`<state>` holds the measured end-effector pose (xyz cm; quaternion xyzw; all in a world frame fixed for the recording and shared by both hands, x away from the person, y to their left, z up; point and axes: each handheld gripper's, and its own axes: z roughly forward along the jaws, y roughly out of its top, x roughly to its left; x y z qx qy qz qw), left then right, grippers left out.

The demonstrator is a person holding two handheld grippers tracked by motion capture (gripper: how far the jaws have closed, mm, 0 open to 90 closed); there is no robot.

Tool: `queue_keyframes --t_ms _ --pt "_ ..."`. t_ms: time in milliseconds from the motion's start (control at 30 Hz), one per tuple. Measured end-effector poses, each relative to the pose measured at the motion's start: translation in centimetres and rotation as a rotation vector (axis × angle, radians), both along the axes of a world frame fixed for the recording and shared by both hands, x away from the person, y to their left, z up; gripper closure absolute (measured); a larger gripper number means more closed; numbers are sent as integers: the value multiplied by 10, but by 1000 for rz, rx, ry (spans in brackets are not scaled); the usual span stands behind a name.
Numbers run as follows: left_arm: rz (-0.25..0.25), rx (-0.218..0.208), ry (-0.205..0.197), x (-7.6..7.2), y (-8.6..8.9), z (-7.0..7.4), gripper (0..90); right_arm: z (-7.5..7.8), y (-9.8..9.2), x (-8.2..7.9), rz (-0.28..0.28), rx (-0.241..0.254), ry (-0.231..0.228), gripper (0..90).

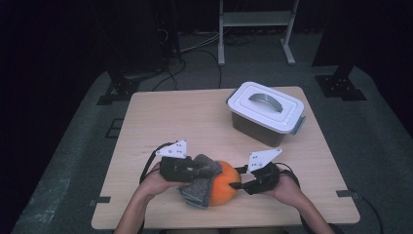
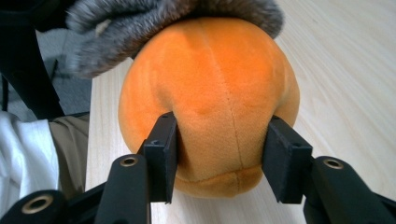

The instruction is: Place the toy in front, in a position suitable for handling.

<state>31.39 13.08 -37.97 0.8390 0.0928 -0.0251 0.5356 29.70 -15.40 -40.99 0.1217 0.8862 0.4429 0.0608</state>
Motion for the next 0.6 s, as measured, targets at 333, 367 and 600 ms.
queue_keyframes --t_ms 333,367,600 --pt "0 50 -11 -1 -9 -4 744 2 10 -10 13 -30 -69 545" --pt "8 49 -7 0 -7 -5 744 1 8 -8 12 -25 -68 545" --pt "32 37 21 5 7 -10 743 3 9 -9 8 -7 -75 543"
